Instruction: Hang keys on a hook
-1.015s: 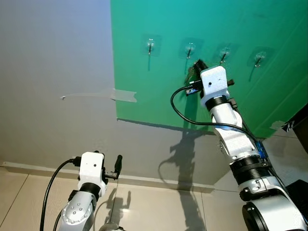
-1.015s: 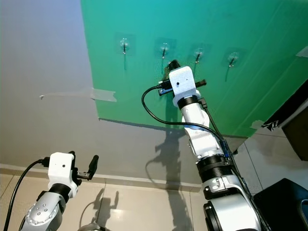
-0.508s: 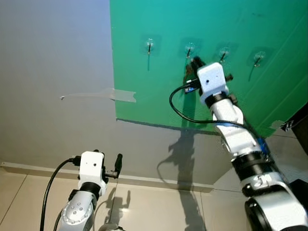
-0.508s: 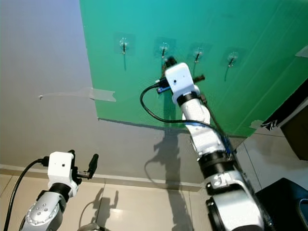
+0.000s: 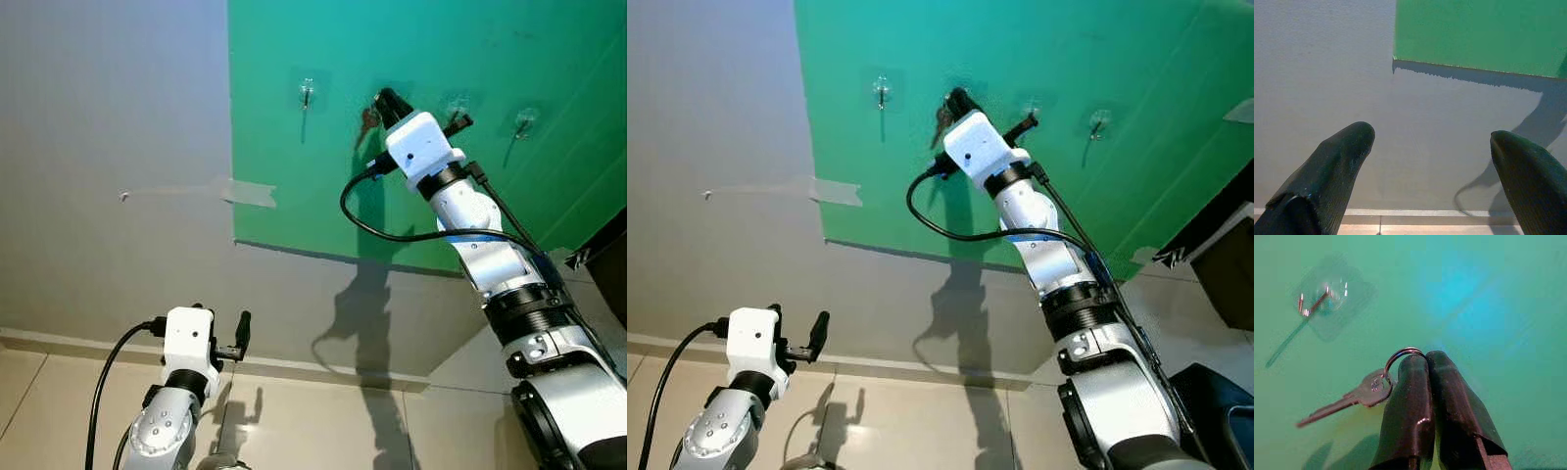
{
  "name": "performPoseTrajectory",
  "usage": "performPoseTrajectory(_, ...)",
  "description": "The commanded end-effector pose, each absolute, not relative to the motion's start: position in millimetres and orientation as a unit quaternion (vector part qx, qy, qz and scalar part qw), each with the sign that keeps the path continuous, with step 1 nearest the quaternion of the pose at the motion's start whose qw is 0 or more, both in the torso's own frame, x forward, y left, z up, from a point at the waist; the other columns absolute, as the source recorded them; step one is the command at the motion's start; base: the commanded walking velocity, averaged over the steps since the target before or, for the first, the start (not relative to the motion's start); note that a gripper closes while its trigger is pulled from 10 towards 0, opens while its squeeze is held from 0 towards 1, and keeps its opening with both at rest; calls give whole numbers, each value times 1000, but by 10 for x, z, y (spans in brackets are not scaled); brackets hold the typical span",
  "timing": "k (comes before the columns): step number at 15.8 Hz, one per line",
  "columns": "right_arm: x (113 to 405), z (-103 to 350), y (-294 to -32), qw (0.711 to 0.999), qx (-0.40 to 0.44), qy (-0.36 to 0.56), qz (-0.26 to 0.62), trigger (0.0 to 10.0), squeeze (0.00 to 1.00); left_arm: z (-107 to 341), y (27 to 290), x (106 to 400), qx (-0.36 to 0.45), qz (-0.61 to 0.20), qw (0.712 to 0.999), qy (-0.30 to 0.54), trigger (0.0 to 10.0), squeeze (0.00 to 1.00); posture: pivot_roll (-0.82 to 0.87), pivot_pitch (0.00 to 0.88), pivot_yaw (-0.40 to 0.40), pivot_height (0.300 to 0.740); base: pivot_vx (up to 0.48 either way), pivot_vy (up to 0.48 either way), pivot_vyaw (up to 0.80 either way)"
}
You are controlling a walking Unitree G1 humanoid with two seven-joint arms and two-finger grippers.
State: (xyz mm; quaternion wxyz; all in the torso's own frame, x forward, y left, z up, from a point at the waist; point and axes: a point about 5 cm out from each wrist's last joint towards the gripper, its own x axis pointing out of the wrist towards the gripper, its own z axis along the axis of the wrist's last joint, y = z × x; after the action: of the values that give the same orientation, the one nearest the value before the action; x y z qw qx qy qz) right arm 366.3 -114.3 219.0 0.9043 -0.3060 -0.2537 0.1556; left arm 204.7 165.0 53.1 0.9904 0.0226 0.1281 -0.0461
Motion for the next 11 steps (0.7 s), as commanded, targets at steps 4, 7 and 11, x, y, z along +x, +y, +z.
performPoseTrajectory(4, 3770, 2149, -1256, 947, -215, -198, 132, 10000, 0, 546, 1597, 2059, 20, -49, 990, 127, 10000, 0, 119, 0, -135, 740, 0, 0, 0)
performPoseTrajectory(7, 3855, 2030, -1274, 978, -101, -132, 129, 10000, 0, 554, 1612, 2045, 21, -48, 990, 127, 10000, 0, 129, 0, -134, 740, 0, 0, 0)
performPoseTrajectory(11, 3898, 1919, -1253, 988, 3, -72, 138, 10000, 0, 563, 1645, 2027, 23, -44, 990, 129, 10000, 0, 140, 0, -133, 740, 0, 0, 0)
